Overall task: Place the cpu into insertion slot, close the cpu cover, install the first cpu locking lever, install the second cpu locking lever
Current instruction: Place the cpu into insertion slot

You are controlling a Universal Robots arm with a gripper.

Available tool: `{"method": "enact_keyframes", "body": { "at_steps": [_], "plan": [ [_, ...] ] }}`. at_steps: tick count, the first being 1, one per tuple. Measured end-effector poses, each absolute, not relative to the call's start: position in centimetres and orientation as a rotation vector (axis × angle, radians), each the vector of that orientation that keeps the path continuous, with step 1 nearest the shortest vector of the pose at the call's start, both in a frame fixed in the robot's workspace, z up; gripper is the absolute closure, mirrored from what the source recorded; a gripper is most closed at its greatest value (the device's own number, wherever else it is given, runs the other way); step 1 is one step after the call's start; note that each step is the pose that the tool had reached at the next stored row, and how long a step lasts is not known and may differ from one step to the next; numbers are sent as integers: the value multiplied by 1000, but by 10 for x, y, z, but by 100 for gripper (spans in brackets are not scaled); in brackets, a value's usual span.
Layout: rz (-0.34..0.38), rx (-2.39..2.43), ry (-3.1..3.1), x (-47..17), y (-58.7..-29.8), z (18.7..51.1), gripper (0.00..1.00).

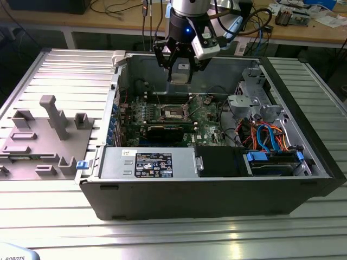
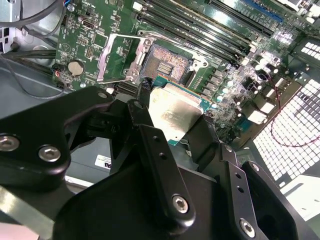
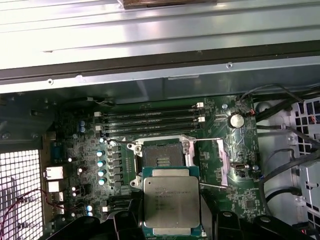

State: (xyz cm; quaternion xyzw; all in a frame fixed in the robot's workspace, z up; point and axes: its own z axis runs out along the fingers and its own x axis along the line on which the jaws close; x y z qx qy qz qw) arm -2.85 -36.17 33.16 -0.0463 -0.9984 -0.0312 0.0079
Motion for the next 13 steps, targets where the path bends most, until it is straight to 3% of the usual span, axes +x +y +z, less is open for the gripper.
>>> {"method": "enact_keyframes", "body": {
  "at_steps": [13],
  "plan": [
    [-98,-177,-3120,-29,-362,332,46]
  ]
}}
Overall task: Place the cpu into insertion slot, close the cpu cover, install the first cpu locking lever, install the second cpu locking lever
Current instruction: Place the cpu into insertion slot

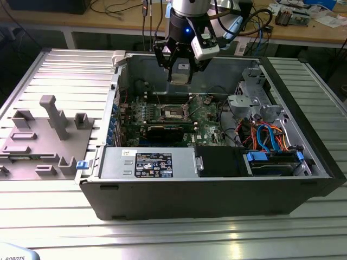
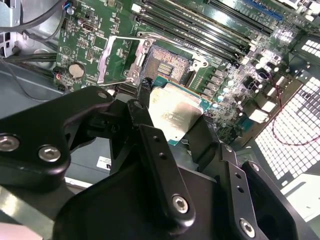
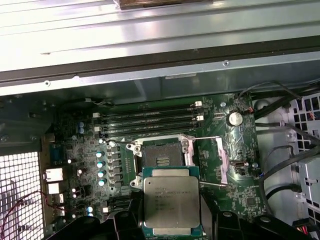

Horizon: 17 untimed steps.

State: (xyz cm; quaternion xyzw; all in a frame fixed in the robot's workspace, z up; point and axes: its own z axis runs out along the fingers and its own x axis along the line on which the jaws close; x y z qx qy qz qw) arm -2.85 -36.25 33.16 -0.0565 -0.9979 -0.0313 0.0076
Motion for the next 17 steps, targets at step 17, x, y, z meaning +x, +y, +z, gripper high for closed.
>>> {"method": "enact_keyframes", "body": {
  "at_steps": [17],
  "plan": [
    [-98,-206,-3119,-29,-363,332,46]
  ]
}}
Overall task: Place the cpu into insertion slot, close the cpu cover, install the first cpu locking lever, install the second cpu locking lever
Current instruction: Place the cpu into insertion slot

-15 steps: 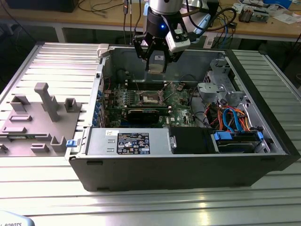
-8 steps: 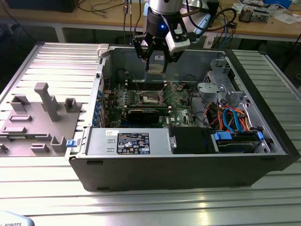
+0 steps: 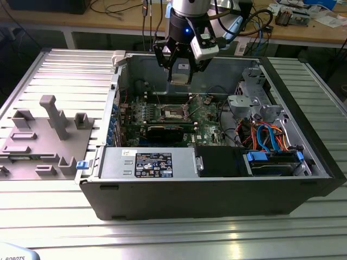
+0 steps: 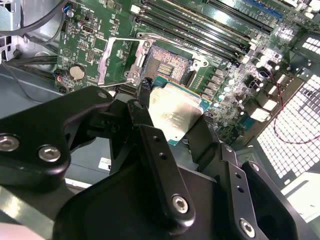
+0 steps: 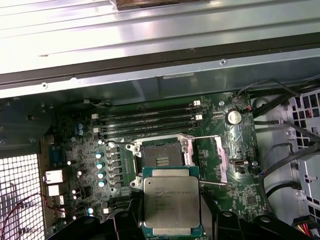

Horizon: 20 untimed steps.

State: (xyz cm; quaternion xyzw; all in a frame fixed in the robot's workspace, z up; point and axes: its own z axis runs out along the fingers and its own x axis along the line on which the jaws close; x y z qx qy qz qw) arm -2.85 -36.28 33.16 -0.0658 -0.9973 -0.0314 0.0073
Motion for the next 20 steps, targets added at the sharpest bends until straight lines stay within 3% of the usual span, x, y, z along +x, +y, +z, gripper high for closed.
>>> {"method": "enact_keyframes", "body": {
  "at_steps": [20],
  "plan": [
    [-98,-244,-3117,-29,-363,332,46]
  ]
}}
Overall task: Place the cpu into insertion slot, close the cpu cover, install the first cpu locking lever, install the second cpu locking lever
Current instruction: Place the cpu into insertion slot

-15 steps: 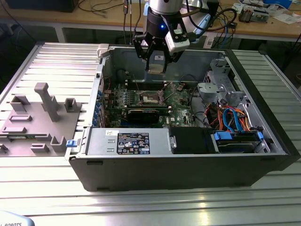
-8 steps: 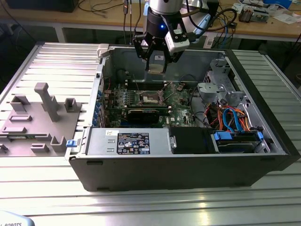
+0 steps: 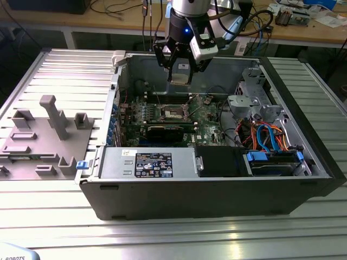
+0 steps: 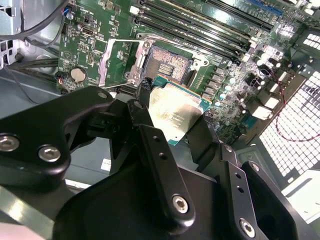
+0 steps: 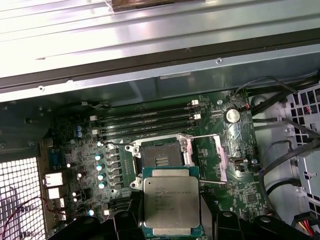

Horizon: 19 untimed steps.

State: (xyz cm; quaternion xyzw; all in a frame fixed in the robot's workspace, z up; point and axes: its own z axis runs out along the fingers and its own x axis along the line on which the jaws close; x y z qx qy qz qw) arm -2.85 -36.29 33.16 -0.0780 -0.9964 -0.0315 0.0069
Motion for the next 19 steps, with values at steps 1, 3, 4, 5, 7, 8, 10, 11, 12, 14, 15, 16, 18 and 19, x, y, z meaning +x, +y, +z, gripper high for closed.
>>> {"method": "enact_keyframes", "body": {
  "at_steps": [1,3,4,5,7,8,10,11,12,14,15,16,18,19],
  "plan": [
    [-98,-246,-3117,-29,-363,332,46],
    [-98,-249,-3116,-29,-363,332,46],
    [-98,-251,-3116,-29,-363,332,46],
    [-98,-252,-3116,-29,-363,332,46],
    [-99,-255,-3116,-29,-363,332,46],
    [-99,-257,-3116,-29,-363,332,46],
    [-99,-262,-3116,-29,-363,332,46],
    [-99,-265,-3115,-29,-363,332,46],
    [-99,-267,-3115,-29,-363,332,46],
    [-99,-270,-3115,-29,-363,332,46],
    [-99,-270,-3115,-29,-363,332,46],
    [-99,-271,-3115,-29,-363,332,46],
    [-99,-273,-3115,-29,-363,332,46],
    [-99,-274,-3115,-29,-363,332,46]
  ]
}}
